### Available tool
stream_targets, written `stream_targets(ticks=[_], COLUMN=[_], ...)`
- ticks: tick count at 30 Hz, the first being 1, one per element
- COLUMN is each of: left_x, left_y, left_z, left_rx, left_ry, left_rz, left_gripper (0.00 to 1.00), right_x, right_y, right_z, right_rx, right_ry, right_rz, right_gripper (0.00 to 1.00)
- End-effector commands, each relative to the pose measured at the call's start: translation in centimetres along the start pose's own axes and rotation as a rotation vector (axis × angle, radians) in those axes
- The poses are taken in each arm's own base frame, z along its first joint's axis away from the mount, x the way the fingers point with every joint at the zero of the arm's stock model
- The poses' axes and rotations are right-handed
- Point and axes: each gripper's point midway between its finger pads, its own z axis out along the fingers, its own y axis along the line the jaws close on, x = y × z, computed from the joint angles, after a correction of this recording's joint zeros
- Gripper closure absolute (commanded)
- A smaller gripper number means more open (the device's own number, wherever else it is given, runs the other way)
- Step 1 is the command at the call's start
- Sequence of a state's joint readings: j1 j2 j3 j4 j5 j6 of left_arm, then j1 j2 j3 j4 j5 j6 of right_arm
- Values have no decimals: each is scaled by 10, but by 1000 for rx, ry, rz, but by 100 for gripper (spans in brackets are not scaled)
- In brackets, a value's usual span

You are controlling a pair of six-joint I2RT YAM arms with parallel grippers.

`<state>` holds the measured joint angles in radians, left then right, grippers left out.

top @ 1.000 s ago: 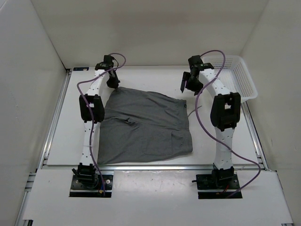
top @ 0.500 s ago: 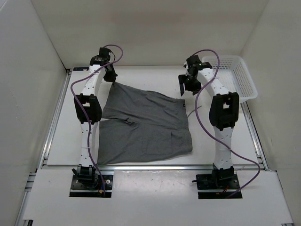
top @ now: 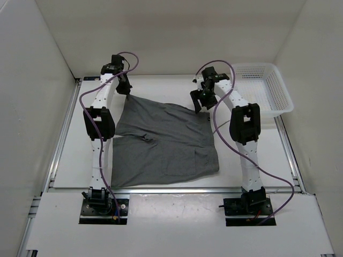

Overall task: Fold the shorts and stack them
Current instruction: Fold the shorts

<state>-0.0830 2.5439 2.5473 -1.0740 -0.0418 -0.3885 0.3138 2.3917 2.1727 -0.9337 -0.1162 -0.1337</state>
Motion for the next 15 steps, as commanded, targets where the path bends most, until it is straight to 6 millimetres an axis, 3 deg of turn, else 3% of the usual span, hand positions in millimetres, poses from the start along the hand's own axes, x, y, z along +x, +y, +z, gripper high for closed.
stream_targets(ticks=[1, 6, 9, 10, 11, 15], left_x=[-23, -26, -27, -29, -29, -37], left_y=[-1, 7, 5, 5, 5, 4], left_z=[-38, -37, -36, -38, -38, -37], left_rx=[26, 25, 35, 38, 38, 58], left_ry=[-68, -68, -68, -76, -76, -91], left_rz=[8, -7, -6, -7, -7, -23], left_gripper=[90, 90, 90, 90, 90, 90], right_x=[-3, 17, 19, 16, 16, 2], right_y=[-1, -6, -4, -4, -2, -5], right_z=[6, 19, 23, 21, 21, 15], right_rx=[-63, -94, -104, -103, -113, -83], right_ry=[-9, 46, 56, 47, 46, 7], right_rz=[-48, -15, 8, 6, 15, 59], right_gripper=[25, 36, 49, 54, 67, 99])
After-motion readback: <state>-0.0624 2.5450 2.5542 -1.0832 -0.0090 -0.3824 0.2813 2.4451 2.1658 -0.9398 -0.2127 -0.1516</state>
